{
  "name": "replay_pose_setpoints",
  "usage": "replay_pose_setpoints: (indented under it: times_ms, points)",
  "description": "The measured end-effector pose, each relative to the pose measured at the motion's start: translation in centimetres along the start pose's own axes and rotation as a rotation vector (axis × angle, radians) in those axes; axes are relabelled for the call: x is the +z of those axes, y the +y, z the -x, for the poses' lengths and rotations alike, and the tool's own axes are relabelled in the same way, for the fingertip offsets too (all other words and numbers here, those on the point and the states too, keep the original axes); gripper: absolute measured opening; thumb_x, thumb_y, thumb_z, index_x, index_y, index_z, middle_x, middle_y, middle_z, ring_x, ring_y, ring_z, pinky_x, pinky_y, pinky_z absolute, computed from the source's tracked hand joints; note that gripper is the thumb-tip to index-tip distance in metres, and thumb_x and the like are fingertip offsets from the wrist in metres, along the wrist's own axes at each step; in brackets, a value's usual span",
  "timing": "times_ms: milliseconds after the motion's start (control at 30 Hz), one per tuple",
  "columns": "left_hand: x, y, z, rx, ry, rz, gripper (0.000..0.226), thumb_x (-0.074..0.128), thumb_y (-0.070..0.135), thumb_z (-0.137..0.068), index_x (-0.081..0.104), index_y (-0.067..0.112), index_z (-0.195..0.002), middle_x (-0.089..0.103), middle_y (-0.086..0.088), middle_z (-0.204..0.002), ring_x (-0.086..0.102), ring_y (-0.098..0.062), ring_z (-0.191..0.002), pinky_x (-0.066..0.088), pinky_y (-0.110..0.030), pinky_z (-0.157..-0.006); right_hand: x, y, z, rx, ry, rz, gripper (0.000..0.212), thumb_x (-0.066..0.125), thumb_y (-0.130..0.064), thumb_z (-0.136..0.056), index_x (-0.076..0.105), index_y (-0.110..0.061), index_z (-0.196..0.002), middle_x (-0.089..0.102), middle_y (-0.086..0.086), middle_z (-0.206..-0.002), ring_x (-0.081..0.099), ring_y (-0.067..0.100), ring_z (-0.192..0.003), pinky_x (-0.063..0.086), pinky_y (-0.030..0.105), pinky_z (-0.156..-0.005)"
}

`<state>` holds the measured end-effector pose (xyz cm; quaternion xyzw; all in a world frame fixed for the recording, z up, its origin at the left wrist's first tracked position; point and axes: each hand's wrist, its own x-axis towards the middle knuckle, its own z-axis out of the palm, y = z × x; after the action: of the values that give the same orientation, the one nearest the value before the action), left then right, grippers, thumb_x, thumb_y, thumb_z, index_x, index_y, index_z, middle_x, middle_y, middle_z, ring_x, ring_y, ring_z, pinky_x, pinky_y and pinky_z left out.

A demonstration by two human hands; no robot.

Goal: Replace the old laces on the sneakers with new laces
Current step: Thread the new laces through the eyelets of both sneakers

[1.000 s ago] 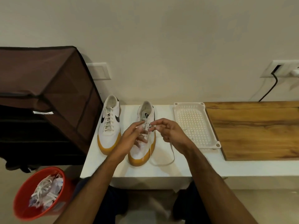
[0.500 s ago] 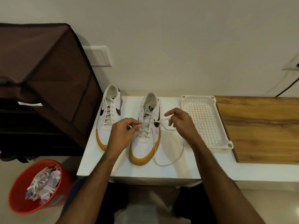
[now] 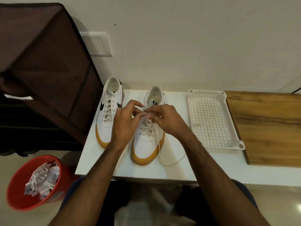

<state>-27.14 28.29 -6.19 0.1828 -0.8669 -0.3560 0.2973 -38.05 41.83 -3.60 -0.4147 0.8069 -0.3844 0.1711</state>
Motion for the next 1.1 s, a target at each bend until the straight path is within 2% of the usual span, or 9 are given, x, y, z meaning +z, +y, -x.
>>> replay_pose_setpoints:
  times_ms: [100, 267, 467, 600, 700, 833, 933, 1000, 1100]
  points:
    - [0.1, -0.9, -0.5, -0.018, -0.042, -0.011, 0.025, 0.077, 0.023, -0.089, 0.064, 0.016, -0.110, 0.068, 0.008, -0.093, 0.063, -0.002, -0.081, 0.047, -0.008, -0.069, 0.3, 1.3, 0.0, 0.034, 0.060, -0.029, 0.020, 0.066, -0.016, -0.097, 0.078, -0.016, -0.113, 0.076, -0.007, -0.100, 0.068, 0.001, -0.087, 0.053, 0.012, -0.081]
    - [1.2, -2.5, -1.1, -0.131, -0.130, 0.015, 0.025, 0.062, 0.030, -0.100, 0.058, 0.027, -0.124, 0.059, 0.004, -0.104, 0.062, -0.006, -0.089, 0.057, -0.036, -0.077, 0.2, 3.3, 0.1, 0.174, 0.196, -0.276, 0.010, 0.069, -0.012, -0.094, 0.078, -0.014, -0.098, 0.071, -0.015, -0.076, 0.066, -0.002, -0.070, 0.051, 0.014, -0.068]
    - [2.7, -1.9, -1.8, -0.255, -0.232, -0.037, 0.051, 0.073, 0.045, -0.087, 0.050, 0.028, -0.130, 0.061, 0.003, -0.077, 0.063, -0.011, -0.075, 0.052, -0.032, -0.066, 1.1, 2.7, -0.2, 0.085, 0.155, -0.096, 0.010, 0.072, -0.015, -0.092, 0.075, -0.018, -0.101, 0.071, -0.012, -0.084, 0.066, 0.003, -0.078, 0.053, 0.019, -0.073]
    - [2.6, -2.4, -2.0, -0.303, -0.214, 0.014, 0.033, 0.069, 0.033, -0.093, 0.055, 0.024, -0.122, 0.066, 0.002, -0.077, 0.066, -0.011, -0.075, 0.054, -0.033, -0.071, 0.9, 3.3, -0.2, 0.046, 0.155, -0.032, 0.028, 0.063, -0.011, -0.098, 0.070, -0.018, -0.124, 0.070, -0.005, -0.086, 0.070, 0.012, -0.083, 0.060, 0.037, -0.083]
    - [2.2, -2.4, -2.2, -0.373, -0.220, 0.168, 0.025, 0.069, 0.025, -0.094, 0.058, 0.018, -0.115, 0.070, -0.001, -0.076, 0.070, -0.015, -0.068, 0.053, -0.028, -0.068, 0.8, 3.6, -0.4, 0.055, 0.182, -0.028, 0.026, 0.060, -0.007, -0.099, 0.074, -0.013, -0.120, 0.075, 0.003, -0.101, 0.071, 0.017, -0.092, 0.060, 0.042, -0.087]
    - [2.3, -1.8, -1.9, -0.412, -0.255, 0.275, 0.022, 0.066, 0.018, -0.097, 0.054, 0.011, -0.114, 0.071, -0.006, -0.080, 0.071, -0.019, -0.064, 0.046, -0.018, -0.059, 0.7, 3.3, -0.5, 0.001, 0.221, 0.065, 0.013, 0.067, -0.014, -0.096, 0.077, -0.014, -0.104, 0.073, -0.004, -0.090, 0.066, 0.009, -0.080, 0.057, 0.037, -0.080]
    - [2.4, -1.6, -1.8, -0.418, -0.292, 0.284, 0.022, 0.063, 0.015, -0.098, 0.050, 0.010, -0.115, 0.069, -0.004, -0.081, 0.072, -0.019, -0.065, 0.048, -0.025, -0.063, 0.7, 3.2, -0.3, -0.010, 0.216, 0.013, 0.022, 0.062, -0.009, -0.099, 0.069, -0.016, -0.119, 0.069, -0.011, -0.081, 0.063, -0.007, -0.070, 0.056, 0.022, -0.075]
    - [2.4, -1.7, -1.9, -0.408, -0.314, 0.274, 0.021, 0.061, 0.013, -0.099, 0.049, 0.010, -0.116, 0.067, -0.002, -0.081, 0.072, -0.019, -0.066, 0.049, -0.029, -0.065, 0.8, 3.1, -0.1, -0.005, 0.208, 0.026, 0.033, 0.059, -0.006, -0.100, 0.065, -0.018, -0.131, 0.073, -0.008, -0.091, 0.059, -0.015, -0.069, 0.053, 0.016, -0.077]
    - [2.3, -1.8, -1.9, -0.386, -0.339, 0.258, 0.020, 0.060, 0.011, -0.100, 0.048, 0.011, -0.116, 0.064, -0.001, -0.082, 0.072, -0.018, -0.066, 0.048, -0.028, -0.064, 1.0, 3.2, -0.4, -0.017, 0.217, 0.077, 0.028, 0.060, -0.006, -0.099, 0.074, -0.016, -0.122, 0.077, 0.000, -0.104, 0.066, -0.005, -0.081, 0.057, 0.027, -0.088]
